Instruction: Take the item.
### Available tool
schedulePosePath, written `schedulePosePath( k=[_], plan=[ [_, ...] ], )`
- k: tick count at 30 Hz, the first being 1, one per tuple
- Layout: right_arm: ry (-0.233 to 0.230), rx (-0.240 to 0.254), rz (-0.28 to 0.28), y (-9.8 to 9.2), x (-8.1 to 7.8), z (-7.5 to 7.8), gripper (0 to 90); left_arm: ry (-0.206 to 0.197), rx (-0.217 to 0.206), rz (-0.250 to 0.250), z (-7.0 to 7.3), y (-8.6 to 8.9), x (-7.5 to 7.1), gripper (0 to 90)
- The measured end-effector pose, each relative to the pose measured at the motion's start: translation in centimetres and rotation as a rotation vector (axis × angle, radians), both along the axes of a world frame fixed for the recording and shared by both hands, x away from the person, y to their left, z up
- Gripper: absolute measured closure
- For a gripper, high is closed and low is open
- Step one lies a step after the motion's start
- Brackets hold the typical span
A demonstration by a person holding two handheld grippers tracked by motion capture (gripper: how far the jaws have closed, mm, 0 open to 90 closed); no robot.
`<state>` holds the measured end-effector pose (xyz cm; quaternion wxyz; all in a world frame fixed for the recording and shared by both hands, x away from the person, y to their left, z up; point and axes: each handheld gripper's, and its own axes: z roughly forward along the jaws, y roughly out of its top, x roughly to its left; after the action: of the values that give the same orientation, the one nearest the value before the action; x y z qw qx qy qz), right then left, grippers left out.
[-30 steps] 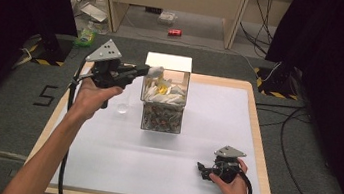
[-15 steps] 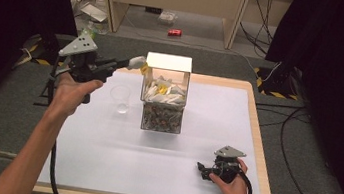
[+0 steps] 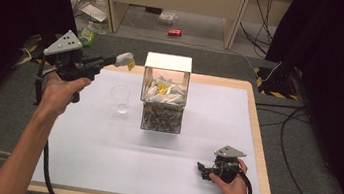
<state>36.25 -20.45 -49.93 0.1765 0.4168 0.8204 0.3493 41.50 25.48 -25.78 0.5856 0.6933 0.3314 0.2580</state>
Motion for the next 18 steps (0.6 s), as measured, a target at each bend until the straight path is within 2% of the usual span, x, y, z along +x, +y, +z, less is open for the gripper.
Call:
schedulePosePath(
  k=[5, 18],
  plan=[
    [0.001, 0.0, -0.001, 0.0, 0.0, 0.0, 10.8, 0.01, -0.001, 0.021, -0.6, 0.5, 0.3, 89.3],
    [0.001, 0.001, -0.001, 0.0, 0.0, 0.0, 10.8, 0.036, -0.003, 0.096, -3.6, 2.3, 2.2, 89.3]
  ],
)
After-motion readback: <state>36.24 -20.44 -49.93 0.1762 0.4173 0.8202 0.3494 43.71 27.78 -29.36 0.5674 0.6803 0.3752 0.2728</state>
